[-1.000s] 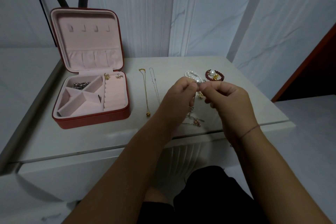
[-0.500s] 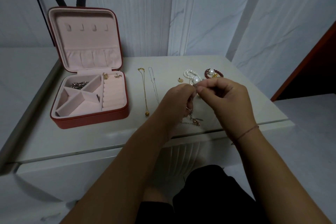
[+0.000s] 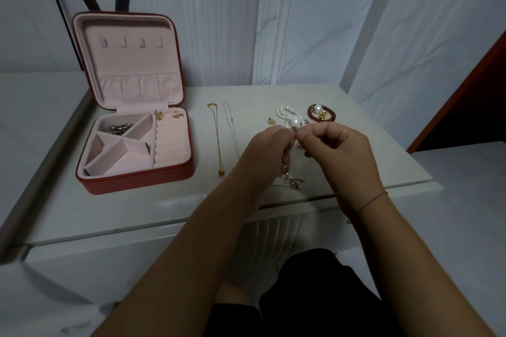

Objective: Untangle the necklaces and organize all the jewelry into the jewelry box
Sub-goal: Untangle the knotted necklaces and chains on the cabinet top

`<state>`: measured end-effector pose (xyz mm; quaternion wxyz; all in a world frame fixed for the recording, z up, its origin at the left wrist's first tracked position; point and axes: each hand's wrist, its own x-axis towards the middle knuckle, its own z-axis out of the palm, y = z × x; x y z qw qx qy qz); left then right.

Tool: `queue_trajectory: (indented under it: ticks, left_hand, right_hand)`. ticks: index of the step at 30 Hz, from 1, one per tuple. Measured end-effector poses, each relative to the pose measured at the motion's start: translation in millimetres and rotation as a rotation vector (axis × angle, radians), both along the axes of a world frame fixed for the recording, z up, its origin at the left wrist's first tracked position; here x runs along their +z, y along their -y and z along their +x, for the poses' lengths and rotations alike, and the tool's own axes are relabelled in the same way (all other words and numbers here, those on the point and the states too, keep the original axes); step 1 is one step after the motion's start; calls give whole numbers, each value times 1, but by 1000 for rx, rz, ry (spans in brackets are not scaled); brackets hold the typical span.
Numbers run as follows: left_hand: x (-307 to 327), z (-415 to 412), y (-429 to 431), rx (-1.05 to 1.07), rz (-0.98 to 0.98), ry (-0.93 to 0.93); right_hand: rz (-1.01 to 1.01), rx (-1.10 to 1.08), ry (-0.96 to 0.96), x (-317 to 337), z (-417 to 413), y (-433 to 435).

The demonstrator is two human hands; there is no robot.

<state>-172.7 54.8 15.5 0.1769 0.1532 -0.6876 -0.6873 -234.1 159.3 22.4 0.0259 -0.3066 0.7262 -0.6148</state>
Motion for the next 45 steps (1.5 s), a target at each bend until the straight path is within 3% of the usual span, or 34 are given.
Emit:
queue_trajectory:
  ticks: [11,24,32,36,42,45]
  left_hand:
    - [-2,-1,3,22,-98,85]
    - [1,3,1,-44,-83,97]
    - [-6,4,5,-35,183,67]
    - [-6,5,5,-21,208,76]
    - [-11,2,5,148,63,1]
    - [-12,2,9,337,-294,-160]
  right_hand:
    - [-60,76,174,0,0,0]
    - [-60,110,152,-4,-1,2]
    - [-140,233,216,0,3,1]
    - [-148,185,208,-3,1,0]
    - [-102,32,173,-9,-3,4]
    - [-91,-20,123,-10,-4,4]
